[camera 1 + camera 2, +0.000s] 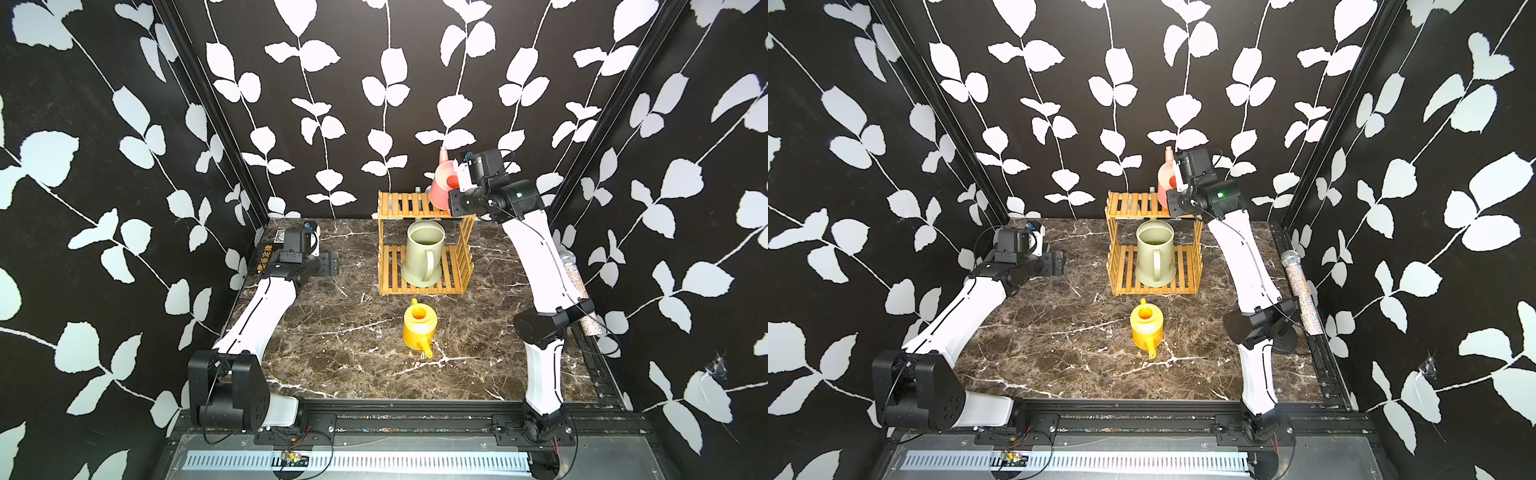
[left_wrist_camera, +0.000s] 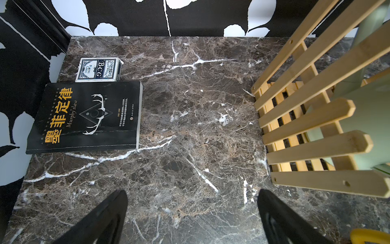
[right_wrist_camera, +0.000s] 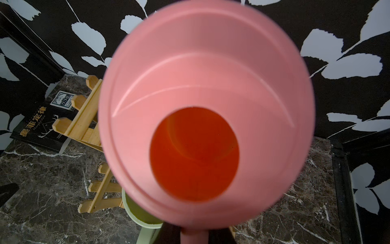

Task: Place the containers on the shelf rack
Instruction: Place the spray bottle on the shelf.

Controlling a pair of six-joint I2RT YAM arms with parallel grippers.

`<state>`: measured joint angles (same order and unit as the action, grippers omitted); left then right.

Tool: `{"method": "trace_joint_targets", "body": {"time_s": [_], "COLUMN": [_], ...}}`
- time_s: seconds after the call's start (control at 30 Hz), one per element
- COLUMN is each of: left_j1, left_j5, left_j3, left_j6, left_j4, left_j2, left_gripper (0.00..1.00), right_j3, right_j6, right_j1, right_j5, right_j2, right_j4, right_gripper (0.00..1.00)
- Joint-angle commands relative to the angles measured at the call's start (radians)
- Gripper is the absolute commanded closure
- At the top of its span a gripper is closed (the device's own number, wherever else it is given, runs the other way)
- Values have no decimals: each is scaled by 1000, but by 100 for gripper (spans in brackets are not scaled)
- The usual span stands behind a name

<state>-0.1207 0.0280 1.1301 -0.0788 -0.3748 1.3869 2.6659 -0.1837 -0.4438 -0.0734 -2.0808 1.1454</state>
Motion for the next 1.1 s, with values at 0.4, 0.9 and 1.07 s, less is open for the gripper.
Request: {"method": "trace_joint_targets", "body": {"time_s": [0.4, 0.9, 1.07], "left_j1": [10, 12, 13], "left_j5": [1, 0, 1], "left_j3": [-13, -18, -18], "left_j6": [-3, -1, -2], "left_j4": [13, 15, 16], "left_j2": [-35, -40, -39], "left_gripper": [2, 2, 2], "right_j3": [-21, -60, -57], "right_j6": [-22, -51, -54], "right_j1": [1, -1, 0], "right_j5": [6, -60, -49], "right_j2": [-1, 8, 5], "right_j4": [-61, -113, -116], "right_gripper": [76, 82, 82]}}
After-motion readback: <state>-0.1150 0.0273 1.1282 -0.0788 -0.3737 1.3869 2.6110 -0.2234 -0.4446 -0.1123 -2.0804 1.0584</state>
